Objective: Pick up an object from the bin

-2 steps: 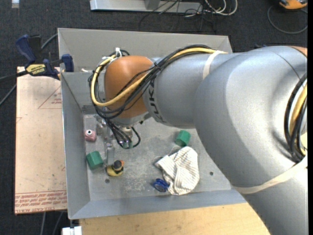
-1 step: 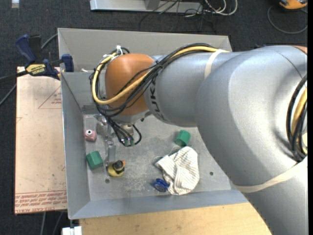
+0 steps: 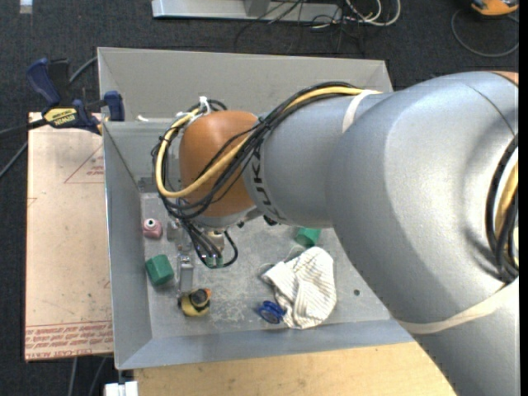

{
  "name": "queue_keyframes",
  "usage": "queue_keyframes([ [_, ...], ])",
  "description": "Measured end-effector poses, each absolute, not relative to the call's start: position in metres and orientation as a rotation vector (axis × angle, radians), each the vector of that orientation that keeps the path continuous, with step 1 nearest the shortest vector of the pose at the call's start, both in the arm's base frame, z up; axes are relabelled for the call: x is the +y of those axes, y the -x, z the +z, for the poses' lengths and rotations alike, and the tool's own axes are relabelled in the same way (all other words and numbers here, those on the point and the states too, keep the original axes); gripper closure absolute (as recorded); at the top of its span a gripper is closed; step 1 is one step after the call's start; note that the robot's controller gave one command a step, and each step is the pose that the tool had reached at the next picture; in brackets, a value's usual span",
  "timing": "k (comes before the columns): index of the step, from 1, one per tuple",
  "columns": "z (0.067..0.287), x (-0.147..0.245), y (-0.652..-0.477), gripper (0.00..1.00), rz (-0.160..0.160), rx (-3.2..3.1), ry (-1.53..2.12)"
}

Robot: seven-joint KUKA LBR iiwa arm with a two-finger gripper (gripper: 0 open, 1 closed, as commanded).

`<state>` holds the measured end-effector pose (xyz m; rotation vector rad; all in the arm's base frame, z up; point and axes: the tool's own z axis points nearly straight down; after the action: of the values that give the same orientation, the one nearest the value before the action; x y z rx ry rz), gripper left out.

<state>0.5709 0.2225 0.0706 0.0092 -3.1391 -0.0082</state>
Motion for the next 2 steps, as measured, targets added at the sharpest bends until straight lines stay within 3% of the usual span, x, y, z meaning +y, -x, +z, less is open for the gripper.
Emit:
queue_keyframes([
  [1,0.072,0.224,-0.576,0.0,-0.01,-3.145,-0.039],
  [2,0.07,0.234,-0.543,1.0,-0.012,-3.024,-0.853],
])
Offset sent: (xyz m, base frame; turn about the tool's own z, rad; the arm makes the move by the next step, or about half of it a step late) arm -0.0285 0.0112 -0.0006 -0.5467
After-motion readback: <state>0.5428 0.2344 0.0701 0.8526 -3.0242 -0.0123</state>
